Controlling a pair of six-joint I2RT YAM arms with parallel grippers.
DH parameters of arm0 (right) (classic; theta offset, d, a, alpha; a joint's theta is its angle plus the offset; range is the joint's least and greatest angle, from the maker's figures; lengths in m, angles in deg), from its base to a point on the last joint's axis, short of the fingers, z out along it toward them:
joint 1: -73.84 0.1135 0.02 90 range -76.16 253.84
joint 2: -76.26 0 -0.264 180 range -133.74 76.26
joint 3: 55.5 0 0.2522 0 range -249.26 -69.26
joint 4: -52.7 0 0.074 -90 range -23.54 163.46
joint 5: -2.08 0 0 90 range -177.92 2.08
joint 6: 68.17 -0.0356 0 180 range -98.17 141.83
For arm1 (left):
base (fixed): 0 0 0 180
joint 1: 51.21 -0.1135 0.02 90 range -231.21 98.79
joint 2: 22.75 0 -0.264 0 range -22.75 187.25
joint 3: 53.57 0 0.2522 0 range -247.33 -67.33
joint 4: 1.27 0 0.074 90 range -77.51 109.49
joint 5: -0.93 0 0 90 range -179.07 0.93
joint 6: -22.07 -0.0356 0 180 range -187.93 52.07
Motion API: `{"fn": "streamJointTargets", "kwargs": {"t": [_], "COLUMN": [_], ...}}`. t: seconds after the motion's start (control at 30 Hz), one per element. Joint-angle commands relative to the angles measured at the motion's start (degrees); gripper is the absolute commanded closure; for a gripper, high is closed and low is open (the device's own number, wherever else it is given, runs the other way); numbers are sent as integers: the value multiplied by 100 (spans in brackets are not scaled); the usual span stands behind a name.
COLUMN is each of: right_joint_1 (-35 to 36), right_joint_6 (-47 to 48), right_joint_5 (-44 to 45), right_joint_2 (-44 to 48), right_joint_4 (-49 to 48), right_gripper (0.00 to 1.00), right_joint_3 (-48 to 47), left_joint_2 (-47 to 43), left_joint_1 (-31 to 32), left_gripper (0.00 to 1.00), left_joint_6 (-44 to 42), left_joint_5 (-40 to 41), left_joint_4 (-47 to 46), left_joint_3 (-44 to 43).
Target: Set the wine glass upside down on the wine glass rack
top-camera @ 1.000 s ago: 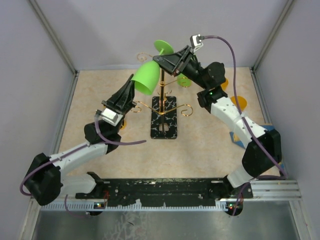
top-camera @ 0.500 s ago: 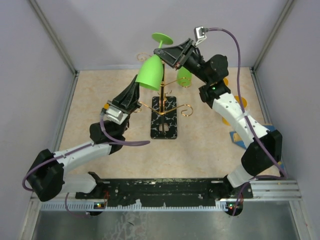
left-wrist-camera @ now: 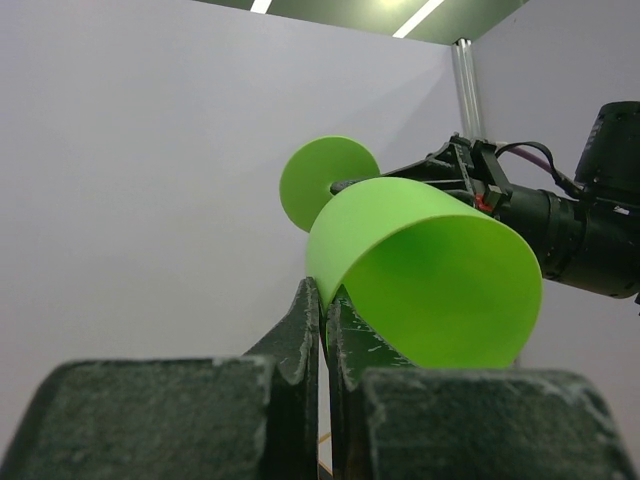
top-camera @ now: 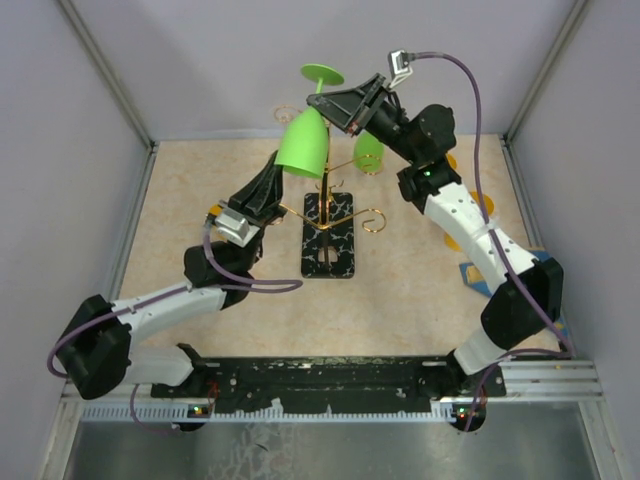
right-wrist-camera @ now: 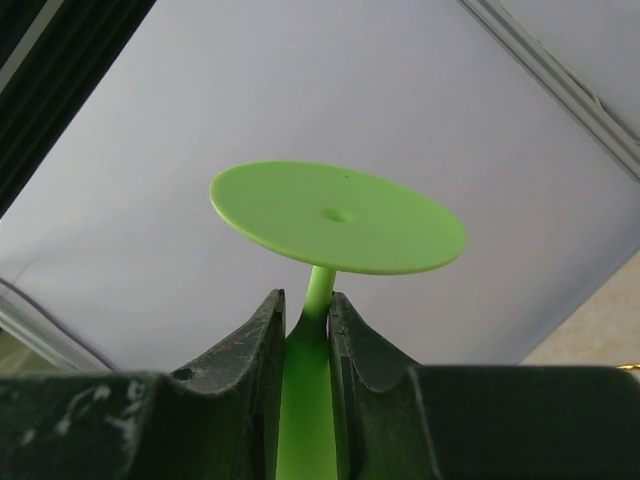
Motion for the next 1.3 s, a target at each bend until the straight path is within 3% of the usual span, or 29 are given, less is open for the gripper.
{"fn": "streamJointTargets", "kwargs": {"t": [0.0,0.2,0.4,0.5,0.6,0.73,0.8,0.83,1.1,1.27], "right_joint_1": [168,167,168,168,123,-44,-159,-217,-724,-1081], "right_joint_6": [350,430,605,763,1021,1661,2011,2156,2810,3703], "right_joint_5": [-350,-343,-398,-373,-331,-51,172,237,405,983], "right_joint_2": [9,0,4,32,92,245,306,307,275,409], "right_joint_4": [39,133,316,526,799,1540,1979,2168,3098,4118], "right_gripper": [79,76,95,100,100,100,100,100,100,100], "right_joint_3": [-330,-355,-420,-441,-494,-637,-779,-883,-1694,-2029], "left_joint_2": [220,293,324,312,268,90,-28,-87,-602,-751], "left_joint_1": [286,339,360,360,365,365,358,360,360,304], "left_gripper": [100,100,97,89,67,22,4,1,1,1], "left_joint_6": [447,474,450,413,307,114,80,70,164,295], "left_joint_5": [-561,-572,-541,-520,-518,-387,-211,-112,-156,615], "left_joint_4": [-667,-687,-717,-726,-705,-608,-469,-377,532,2955], "left_joint_3": [65,48,55,68,125,305,358,369,286,-886]}}
